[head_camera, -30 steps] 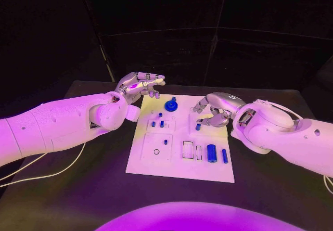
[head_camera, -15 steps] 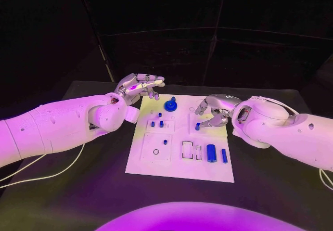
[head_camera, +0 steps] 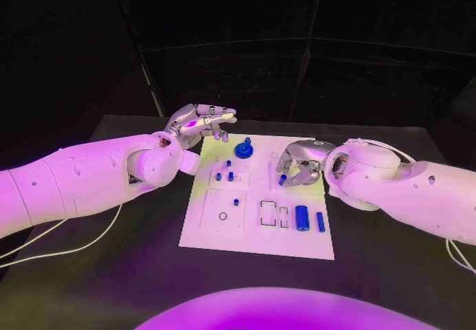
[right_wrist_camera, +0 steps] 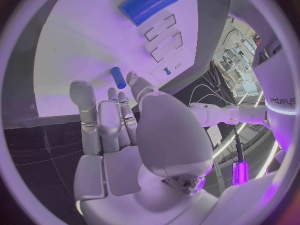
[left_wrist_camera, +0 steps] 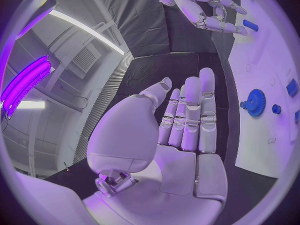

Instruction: Assemble the parts on the task board

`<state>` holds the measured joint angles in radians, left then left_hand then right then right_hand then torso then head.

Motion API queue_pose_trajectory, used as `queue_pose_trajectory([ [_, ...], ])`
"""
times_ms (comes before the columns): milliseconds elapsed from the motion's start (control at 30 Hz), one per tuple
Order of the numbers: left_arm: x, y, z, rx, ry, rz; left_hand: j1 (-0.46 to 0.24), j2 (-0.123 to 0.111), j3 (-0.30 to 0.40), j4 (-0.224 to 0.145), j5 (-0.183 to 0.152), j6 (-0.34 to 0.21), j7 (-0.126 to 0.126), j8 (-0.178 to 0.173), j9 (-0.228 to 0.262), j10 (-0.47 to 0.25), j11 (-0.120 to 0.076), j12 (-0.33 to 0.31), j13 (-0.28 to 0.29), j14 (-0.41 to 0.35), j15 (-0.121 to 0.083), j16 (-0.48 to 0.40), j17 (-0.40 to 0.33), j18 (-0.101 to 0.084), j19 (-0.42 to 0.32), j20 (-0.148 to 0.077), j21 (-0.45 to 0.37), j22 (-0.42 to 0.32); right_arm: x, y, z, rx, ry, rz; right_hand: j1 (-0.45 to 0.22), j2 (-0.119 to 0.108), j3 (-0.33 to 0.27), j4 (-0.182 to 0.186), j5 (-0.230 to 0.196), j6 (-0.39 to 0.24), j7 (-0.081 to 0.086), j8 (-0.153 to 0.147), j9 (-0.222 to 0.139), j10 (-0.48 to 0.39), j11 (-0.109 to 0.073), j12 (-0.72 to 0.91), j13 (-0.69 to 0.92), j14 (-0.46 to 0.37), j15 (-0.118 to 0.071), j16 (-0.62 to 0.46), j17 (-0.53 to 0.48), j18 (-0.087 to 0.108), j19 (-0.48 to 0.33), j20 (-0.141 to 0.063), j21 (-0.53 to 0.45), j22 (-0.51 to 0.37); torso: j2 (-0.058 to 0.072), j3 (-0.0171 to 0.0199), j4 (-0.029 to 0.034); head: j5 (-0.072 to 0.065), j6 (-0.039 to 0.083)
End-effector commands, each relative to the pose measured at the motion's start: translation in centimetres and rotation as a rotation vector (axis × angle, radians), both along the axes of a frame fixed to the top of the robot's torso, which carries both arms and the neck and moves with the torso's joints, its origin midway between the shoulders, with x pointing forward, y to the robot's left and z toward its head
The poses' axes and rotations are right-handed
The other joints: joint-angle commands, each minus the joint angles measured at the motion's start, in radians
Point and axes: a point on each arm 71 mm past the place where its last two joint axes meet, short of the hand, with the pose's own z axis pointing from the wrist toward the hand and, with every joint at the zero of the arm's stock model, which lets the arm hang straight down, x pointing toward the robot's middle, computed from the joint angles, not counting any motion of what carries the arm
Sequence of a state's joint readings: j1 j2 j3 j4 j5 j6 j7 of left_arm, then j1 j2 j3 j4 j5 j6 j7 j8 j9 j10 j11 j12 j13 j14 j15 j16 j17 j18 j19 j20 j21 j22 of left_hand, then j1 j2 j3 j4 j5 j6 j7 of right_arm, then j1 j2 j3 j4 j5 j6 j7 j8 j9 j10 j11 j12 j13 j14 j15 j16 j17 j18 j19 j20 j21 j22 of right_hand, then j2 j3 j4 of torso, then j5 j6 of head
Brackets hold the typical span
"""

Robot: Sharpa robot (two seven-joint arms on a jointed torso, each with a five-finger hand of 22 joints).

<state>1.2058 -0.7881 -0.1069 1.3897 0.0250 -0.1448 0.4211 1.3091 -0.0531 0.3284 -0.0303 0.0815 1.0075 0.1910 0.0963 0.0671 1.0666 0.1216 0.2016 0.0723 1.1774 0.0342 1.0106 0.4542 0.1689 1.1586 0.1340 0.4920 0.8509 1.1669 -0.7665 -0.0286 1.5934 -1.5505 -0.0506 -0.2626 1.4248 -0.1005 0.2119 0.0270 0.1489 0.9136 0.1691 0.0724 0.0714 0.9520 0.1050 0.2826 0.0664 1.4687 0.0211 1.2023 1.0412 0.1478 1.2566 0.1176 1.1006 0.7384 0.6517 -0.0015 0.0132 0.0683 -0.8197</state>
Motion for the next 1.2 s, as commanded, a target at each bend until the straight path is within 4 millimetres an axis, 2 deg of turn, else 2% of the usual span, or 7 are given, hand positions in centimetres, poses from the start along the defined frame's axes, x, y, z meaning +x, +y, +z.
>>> queue_pose_trajectory([
  [33,0.0,-0.2,0.2,-0.012,-0.006,-0.012,0.005,0.003,-0.002,-0.005,0.001,-0.005,0.000,0.001,0.000,-0.008,0.000,0.006,0.001,-0.005,0.002,-0.003,-0.002,0.013,-0.007,0.002,-0.003,-0.001,0.0,0.2,-0.3,-0.026,0.012,0.010,0.002,0.016,0.002,0.010,0.005,0.017,-0.002,0.007,0.002,0.020,-0.001,0.003,-0.002,0.011,-0.008,-0.003,-0.008,-0.004,0.010,0.001,0.006,0.006,0.001,0.0015,0.0002,0.004,0.000],
  [267,0.0,-0.2,0.1,-0.012,-0.006,-0.013,0.006,0.004,-0.002,-0.005,0.001,-0.005,0.000,0.002,0.001,-0.008,0.000,0.008,0.001,-0.006,0.002,-0.003,-0.002,0.013,-0.007,0.002,-0.004,-0.002,0.1,0.5,-0.7,-0.057,0.008,0.023,0.005,0.033,0.030,0.024,0.002,0.079,-0.003,0.024,0.006,0.086,-0.007,-0.008,-0.003,0.014,-0.013,0.006,-0.006,-0.006,0.022,-0.003,0.018,0.022,0.000,0.0005,-0.0001,0.001,-0.002],
  [500,0.0,-0.2,0.1,-0.012,-0.006,-0.013,0.006,0.004,-0.002,-0.005,0.001,-0.005,0.000,0.002,0.001,-0.008,0.000,0.008,0.001,-0.006,0.002,-0.003,-0.002,0.013,-0.007,0.002,-0.004,-0.002,0.2,0.5,-1.0,-0.072,-0.001,0.019,0.016,0.040,0.059,0.027,0.001,0.101,-0.006,0.024,0.004,0.116,-0.012,-0.025,-0.003,0.016,-0.018,0.013,-0.003,-0.008,0.027,-0.008,0.023,0.030,0.000,0.0011,-0.0007,-0.001,-0.004],
  [700,0.0,-0.2,0.1,-0.011,-0.003,-0.014,0.007,0.005,-0.002,-0.005,0.001,-0.004,0.000,0.003,0.001,-0.008,-0.001,0.009,0.001,-0.007,0.002,-0.003,-0.002,0.013,-0.007,0.002,-0.005,-0.003,0.4,0.4,-1.1,-0.072,-0.019,0.006,0.032,0.047,0.095,0.023,-0.013,0.114,-0.006,0.021,0.002,0.131,-0.014,-0.043,-0.003,0.016,-0.020,0.018,-0.002,-0.009,0.030,-0.011,0.027,0.035,0.000,0.0008,0.0006,-0.001,-0.008],
  [867,0.0,-0.1,0.1,-0.011,-0.001,-0.015,0.007,0.005,-0.002,-0.005,0.001,-0.004,0.000,0.003,0.001,-0.008,-0.001,0.009,0.001,-0.007,0.002,-0.003,-0.002,0.013,-0.007,0.002,-0.005,-0.003,0.4,0.4,-1.1,-0.077,-0.050,0.008,0.039,0.039,0.119,0.016,-0.019,0.114,-0.004,0.015,-0.001,0.136,-0.012,-0.058,-0.003,0.015,-0.018,0.018,-0.005,-0.009,0.028,-0.011,0.026,0.033,0.000,0.0005,0.0003,-0.001,-0.008],
  [1033,0.0,-0.1,0.1,-0.011,0.000,-0.015,0.007,0.005,-0.002,-0.005,0.001,-0.004,0.000,0.003,0.001,-0.008,-0.001,0.009,0.001,-0.007,0.002,-0.003,-0.002,0.013,-0.007,0.002,-0.005,-0.003,0.3,0.6,-0.6,-0.017,-0.109,0.012,0.052,0.047,0.156,0.005,-0.024,0.147,-0.011,0.026,0.003,0.182,-0.022,-0.053,0.004,0.018,-0.026,0.030,0.006,-0.013,0.040,-0.015,0.046,0.064,-0.001,0.0006,-0.0009,0.000,-0.009],
  [1200,0.0,-0.1,0.1,-0.011,0.000,-0.015,0.007,0.005,-0.002,-0.005,0.001,-0.004,0.000,0.003,0.001,-0.008,-0.001,0.009,0.001,-0.007,0.002,-0.003,-0.002,0.013,-0.007,0.002,-0.005,-0.003,0.0,0.4,0.1,0.057,-0.155,-0.002,0.016,0.051,0.170,0.028,-0.090,0.171,-0.022,0.033,0.005,0.213,-0.032,-0.056,0.007,0.021,-0.033,0.043,0.016,-0.018,0.051,-0.022,0.066,0.092,-0.001,0.0017,-0.0018,0.000,-0.009],
])
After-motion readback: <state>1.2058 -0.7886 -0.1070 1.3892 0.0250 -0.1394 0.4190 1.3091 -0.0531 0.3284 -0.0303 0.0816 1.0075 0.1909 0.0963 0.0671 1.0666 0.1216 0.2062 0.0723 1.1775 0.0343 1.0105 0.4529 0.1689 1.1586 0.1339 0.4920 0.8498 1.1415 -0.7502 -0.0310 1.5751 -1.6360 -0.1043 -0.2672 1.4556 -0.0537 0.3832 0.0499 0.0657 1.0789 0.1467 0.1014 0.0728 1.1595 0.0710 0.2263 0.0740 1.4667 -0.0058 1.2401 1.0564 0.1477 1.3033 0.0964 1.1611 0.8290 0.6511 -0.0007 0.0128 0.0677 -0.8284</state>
